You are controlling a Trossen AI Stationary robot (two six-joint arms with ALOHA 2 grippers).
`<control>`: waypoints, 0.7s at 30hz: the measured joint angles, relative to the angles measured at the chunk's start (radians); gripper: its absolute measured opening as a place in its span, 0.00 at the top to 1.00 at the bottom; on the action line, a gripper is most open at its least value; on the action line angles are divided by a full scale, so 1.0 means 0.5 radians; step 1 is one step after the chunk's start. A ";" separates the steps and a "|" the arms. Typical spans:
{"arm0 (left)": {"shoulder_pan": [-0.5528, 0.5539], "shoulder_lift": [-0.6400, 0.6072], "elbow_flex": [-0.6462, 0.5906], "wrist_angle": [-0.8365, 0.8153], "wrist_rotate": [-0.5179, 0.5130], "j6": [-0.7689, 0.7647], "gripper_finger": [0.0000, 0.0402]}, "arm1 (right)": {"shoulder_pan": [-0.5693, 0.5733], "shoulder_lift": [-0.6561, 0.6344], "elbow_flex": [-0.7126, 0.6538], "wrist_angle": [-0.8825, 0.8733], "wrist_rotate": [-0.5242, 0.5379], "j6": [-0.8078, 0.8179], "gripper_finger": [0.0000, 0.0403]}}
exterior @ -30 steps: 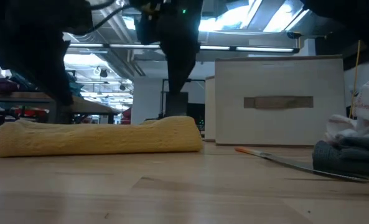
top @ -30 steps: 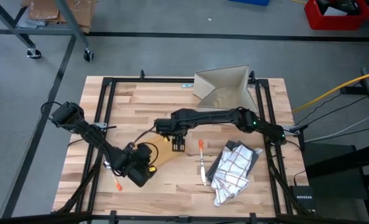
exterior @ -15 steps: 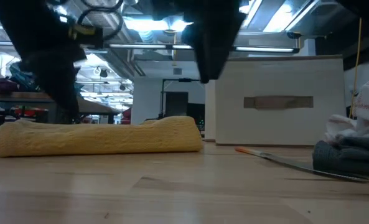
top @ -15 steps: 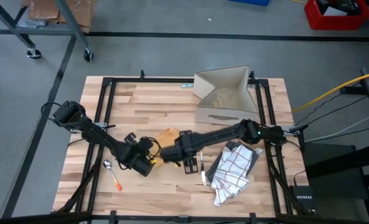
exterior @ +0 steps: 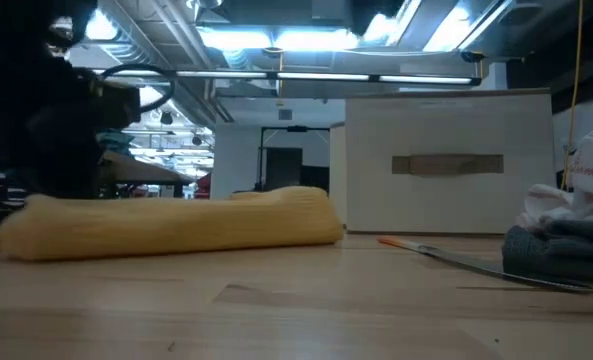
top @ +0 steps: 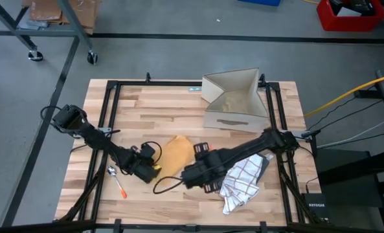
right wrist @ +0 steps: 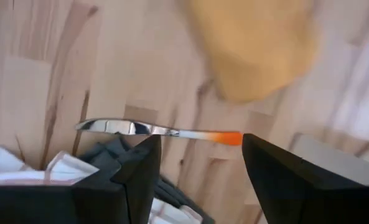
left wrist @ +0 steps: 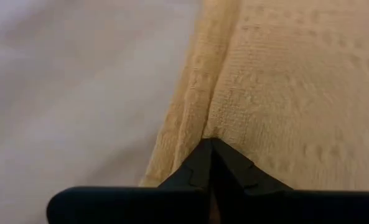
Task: Fold towel
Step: Stack the orange kitchen towel onto of the white kitchen towel
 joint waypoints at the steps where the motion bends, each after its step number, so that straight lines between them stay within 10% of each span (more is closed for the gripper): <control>1: -0.020 -0.001 -0.009 0.096 0.005 -0.001 1.00 | 0.000 -0.039 0.000 0.000 0.036 0.027 0.43; 21: -0.358 0.009 -0.025 0.860 0.053 -0.018 1.00 | -0.004 -0.251 0.001 0.002 0.183 0.211 0.43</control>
